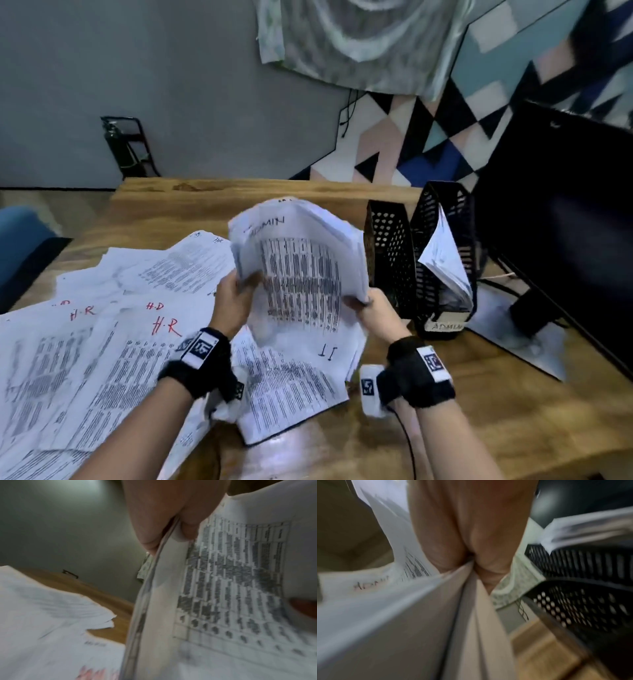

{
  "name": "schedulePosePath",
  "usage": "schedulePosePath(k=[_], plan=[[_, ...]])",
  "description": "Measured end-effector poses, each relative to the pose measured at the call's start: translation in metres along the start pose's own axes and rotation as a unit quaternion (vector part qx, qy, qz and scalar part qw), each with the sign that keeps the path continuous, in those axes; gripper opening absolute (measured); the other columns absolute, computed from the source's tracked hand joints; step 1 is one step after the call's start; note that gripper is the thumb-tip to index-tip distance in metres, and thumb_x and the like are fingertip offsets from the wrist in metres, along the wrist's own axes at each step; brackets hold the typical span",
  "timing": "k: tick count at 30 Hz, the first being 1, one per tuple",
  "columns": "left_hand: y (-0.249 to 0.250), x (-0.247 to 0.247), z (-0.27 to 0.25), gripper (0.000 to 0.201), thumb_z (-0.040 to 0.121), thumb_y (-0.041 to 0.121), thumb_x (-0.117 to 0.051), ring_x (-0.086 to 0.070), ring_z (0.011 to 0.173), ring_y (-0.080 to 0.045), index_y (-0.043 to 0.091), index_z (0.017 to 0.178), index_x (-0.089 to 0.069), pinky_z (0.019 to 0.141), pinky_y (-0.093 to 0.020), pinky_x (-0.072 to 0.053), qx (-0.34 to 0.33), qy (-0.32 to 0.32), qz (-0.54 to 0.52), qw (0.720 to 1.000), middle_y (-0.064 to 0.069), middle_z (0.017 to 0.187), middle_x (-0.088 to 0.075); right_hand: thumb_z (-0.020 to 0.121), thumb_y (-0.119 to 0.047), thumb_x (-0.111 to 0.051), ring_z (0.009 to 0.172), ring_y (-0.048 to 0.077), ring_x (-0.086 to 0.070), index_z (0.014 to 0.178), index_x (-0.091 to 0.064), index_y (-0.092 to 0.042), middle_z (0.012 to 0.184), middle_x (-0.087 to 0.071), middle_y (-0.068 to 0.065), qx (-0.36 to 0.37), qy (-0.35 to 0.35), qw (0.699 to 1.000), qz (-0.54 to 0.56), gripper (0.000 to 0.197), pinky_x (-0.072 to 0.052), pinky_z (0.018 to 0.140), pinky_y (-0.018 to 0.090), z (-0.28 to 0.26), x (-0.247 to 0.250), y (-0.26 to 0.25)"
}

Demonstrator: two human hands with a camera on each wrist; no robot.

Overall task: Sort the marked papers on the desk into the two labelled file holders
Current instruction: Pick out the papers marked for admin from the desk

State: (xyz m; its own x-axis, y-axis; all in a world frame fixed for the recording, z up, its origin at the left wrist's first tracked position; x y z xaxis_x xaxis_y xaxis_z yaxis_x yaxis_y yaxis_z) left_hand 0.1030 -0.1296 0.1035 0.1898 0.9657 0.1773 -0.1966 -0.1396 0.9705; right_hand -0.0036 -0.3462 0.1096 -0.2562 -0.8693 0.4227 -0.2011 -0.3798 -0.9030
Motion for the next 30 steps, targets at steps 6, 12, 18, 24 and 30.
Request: schedulePosePath(k=[6,12,18,24,30], plan=[[0.048,-0.095,0.027,0.037,0.091,0.013,-0.055,-0.054,0.100,-0.007,0.005,0.125,-0.046,0.085,-0.016,-0.045,-0.049,-0.030,0.025,0.998,-0.003,0.113,-0.055,0.091,-0.002,-0.052,0.067,0.009,-0.045,0.093,-0.061,0.003,0.080,-0.055,0.004,0.050,0.242,0.966,0.078,0.011,-0.035,0.047,0.003,-0.024,0.153,-0.025],[0.069,-0.236,0.017,0.069,0.085,0.023,-0.065,-0.043,0.128,-0.021,0.002,0.139,-0.028,0.109,-0.033,-0.034,0.004,-0.197,0.079,0.977,-0.008,0.136,-0.044,0.083,-0.013,-0.054,0.065,0.015,-0.042,0.072,-0.055,-0.009,0.065,-0.047,0.009,0.018,0.367,0.930,0.021,0.012,-0.034,0.061,0.030,-0.018,0.253,-0.001],[0.065,-0.309,0.026,0.099,0.082,0.041,-0.064,-0.028,0.140,-0.032,0.001,0.147,-0.001,0.115,-0.038,-0.026,0.139,-0.161,0.080,0.974,-0.021,0.154,-0.020,0.089,-0.002,-0.041,0.095,0.035,-0.059,0.106,-0.061,0.002,0.097,-0.064,0.026,0.038,0.429,0.898,-0.088,0.027,-0.038,0.075,0.029,-0.021,0.306,-0.005],[0.074,-0.345,0.026,0.093,0.079,0.042,-0.067,-0.040,0.133,-0.033,0.001,0.145,-0.015,0.108,-0.039,-0.038,0.162,-0.145,0.049,0.975,-0.019,0.147,-0.036,0.084,0.007,-0.035,0.081,0.023,-0.051,0.096,-0.061,-0.003,0.086,-0.060,0.017,0.080,0.459,0.879,-0.102,0.030,-0.037,0.072,0.026,-0.016,0.330,-0.010],[0.066,-0.352,0.035,0.050,0.081,0.041,-0.062,-0.061,0.105,-0.034,0.006,0.115,-0.055,0.087,-0.047,-0.054,0.117,-0.162,0.091,0.976,-0.017,0.118,-0.062,0.079,0.011,-0.031,0.099,0.033,-0.061,0.117,-0.059,-0.010,0.108,-0.068,0.018,0.128,0.518,0.843,-0.076,0.051,-0.033,0.073,0.005,-0.016,0.334,-0.019]])
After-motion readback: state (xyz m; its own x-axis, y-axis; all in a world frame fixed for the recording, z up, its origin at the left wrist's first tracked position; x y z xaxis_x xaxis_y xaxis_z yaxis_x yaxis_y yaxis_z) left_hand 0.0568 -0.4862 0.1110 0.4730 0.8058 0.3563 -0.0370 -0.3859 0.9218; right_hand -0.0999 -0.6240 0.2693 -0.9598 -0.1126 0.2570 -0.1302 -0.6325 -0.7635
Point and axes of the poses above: each hand's wrist, its own z-axis towards the middle knuckle, its own x-axis out of the back of the hand, y = z × x, the point moved 5 cm from there along z, towards the middle knuckle
